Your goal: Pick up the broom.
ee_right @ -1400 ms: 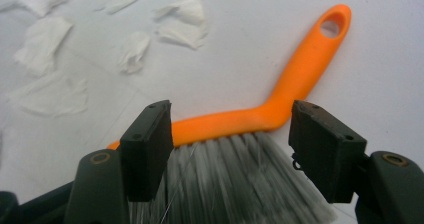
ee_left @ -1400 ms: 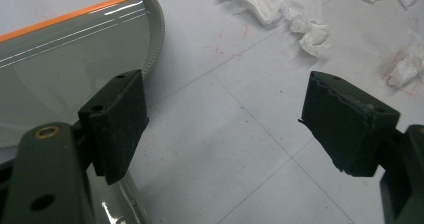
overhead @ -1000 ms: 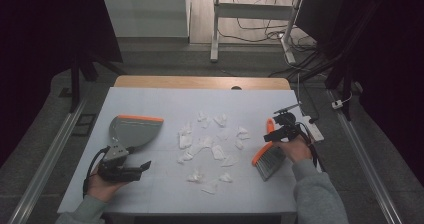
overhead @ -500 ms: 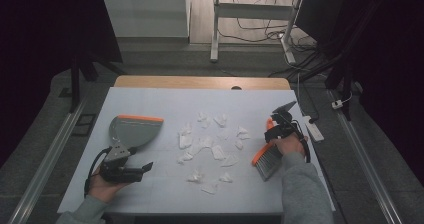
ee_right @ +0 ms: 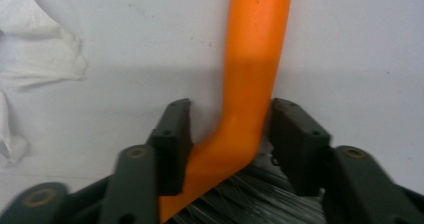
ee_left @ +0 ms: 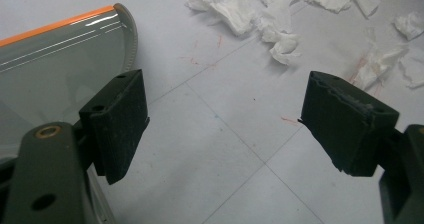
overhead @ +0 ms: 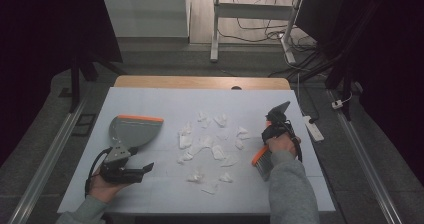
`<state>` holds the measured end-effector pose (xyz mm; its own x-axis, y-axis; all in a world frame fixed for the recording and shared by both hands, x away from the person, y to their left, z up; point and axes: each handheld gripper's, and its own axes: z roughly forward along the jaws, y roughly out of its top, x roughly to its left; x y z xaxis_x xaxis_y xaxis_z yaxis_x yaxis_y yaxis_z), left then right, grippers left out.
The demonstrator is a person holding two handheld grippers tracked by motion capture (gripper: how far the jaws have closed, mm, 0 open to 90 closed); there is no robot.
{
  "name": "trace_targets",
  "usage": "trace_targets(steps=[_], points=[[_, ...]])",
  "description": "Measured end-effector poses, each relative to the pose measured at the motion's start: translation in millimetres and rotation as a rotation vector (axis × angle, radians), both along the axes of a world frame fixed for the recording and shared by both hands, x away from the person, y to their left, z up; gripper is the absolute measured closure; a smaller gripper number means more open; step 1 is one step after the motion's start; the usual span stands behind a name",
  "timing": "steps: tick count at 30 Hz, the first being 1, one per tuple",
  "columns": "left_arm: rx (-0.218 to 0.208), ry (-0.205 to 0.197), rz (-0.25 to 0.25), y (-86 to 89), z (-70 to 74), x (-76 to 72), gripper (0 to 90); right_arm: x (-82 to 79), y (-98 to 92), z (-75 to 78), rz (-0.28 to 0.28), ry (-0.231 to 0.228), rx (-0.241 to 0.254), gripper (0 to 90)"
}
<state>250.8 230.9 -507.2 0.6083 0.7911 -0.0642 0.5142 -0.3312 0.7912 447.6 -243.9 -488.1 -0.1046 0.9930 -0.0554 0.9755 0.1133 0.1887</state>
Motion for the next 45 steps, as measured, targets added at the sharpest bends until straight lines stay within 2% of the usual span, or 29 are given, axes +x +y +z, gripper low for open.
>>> trace_targets(steps=[2,5,8,13,14,15,16,20,22,25,26,27,29,31,34,36,38,41,45], points=[[0.002,0.000,0.001,-0.1,-0.1,0.1,19.4,-0.2,1.3,-0.1,-0.012,-0.002,-0.004,58.0],[-0.001,-0.001,0.001,0.3,0.3,-0.5,19.5,-1.3,4.8,0.2,-0.036,-0.008,-0.010,67.2],[-0.001,-0.003,0.000,0.0,0.6,-1.2,19.5,-3.0,7.1,-0.2,-0.040,-0.021,-0.018,69.5],[0.001,-0.001,-0.001,-0.3,0.2,-0.6,19.5,-3.6,5.0,-0.1,-0.017,-0.024,-0.003,70.1],[0.002,0.000,0.000,-0.2,0.0,-0.3,19.5,-3.5,4.9,0.2,-0.006,-0.023,-0.006,70.2],[0.001,0.000,0.000,0.0,-0.1,-0.1,19.5,-4.0,2.2,0.5,0.028,-0.023,0.008,70.3],[0.001,-0.001,0.002,-0.1,-0.3,0.0,19.5,-4.0,2.2,0.5,0.028,-0.023,0.008,70.3],[0.003,0.000,0.003,-0.2,-0.8,0.2,19.4,-6.2,-10.1,3.6,0.077,-0.020,0.085,70.4],[0.006,0.003,0.002,-0.4,-1.0,0.5,19.4,-9.9,-22.7,10.3,0.097,-0.041,0.162,70.5],[0.011,0.004,0.002,-0.9,-1.2,0.6,19.4,-13.5,-29.3,15.4,0.112,-0.048,0.206,70.6],[0.011,0.003,0.003,-1.1,-1.4,0.6,19.4,-17.5,-35.9,19.5,0.126,-0.070,0.236,70.6],[0.012,0.004,0.004,-1.1,-1.4,0.7,19.4,-17.5,-35.9,19.5,0.126,-0.070,0.236,70.6],[0.013,0.005,0.006,-1.0,-1.6,0.8,19.3,-23.8,-47.3,23.7,0.124,-0.090,0.300,70.6],[0.013,0.006,0.007,-0.8,-1.7,1.0,19.3,-25.9,-51.7,24.7,0.132,-0.095,0.316,70.6],[0.012,0.010,0.009,-0.8,-2.2,2.0,19.3,-35.5,-61.6,31.2,0.142,-0.143,0.365,70.6],[0.017,0.014,0.008,-1.5,-2.6,2.9,19.3,-37.6,-63.2,33.0,0.141,-0.158,0.376,70.6],[0.020,0.017,0.011,-2.9,-3.0,3.9,19.3,-41.2,-65.8,36.2,0.148,-0.178,0.416,70.6],[0.021,0.021,0.018,-5.6,-3.4,5.2,19.4,-45.3,-66.0,42.7,0.170,-0.213,0.453,70.6],[-0.005,0.022,0.008,-9.7,-0.8,5.6,19.5,-49.2,-60.6,52.5,0.213,-0.277,0.503,70.6]])
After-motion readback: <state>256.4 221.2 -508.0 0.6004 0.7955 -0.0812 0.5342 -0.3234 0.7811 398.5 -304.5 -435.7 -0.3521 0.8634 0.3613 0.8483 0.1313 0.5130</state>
